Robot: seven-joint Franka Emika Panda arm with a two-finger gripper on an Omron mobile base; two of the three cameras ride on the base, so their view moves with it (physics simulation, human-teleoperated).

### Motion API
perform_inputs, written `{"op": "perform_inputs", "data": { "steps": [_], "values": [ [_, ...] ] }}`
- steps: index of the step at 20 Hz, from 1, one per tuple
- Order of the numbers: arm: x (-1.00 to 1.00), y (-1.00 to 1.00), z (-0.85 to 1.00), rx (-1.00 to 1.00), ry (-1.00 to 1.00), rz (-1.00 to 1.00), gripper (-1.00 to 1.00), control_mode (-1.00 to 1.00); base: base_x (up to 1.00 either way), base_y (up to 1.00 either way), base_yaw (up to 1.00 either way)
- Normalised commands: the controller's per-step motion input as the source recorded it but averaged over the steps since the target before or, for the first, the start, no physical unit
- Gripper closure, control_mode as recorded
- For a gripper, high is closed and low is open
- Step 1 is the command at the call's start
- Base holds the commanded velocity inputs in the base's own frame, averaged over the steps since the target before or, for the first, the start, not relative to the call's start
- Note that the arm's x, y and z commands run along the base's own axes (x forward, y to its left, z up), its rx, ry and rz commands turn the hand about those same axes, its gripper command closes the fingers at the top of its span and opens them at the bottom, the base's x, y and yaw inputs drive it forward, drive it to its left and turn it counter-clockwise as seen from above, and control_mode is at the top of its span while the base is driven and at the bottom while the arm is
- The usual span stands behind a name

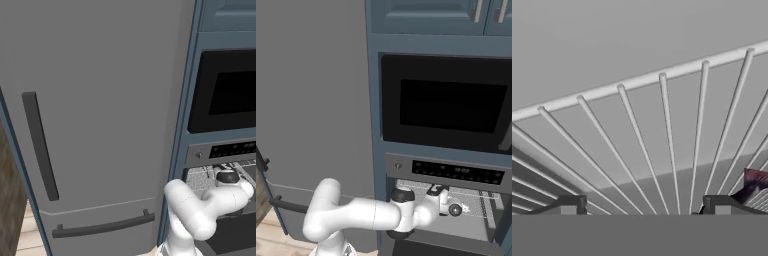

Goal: Take the fish from the oven and place it on the plate on the counter.

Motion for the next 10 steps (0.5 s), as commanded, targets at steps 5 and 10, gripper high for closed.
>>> {"op": "perform_inputs", "data": {
  "steps": [5,10],
  "values": [
    [-0.80,0.00,-1.00,0.14,-0.01,0.05,-1.00,-1.00,0.00,0.00,0.00],
    [-0.85,-0.03,-1.00,0.10,0.03,0.06,-1.00,-1.00,0.00,0.00,0.00]
  ]
}}
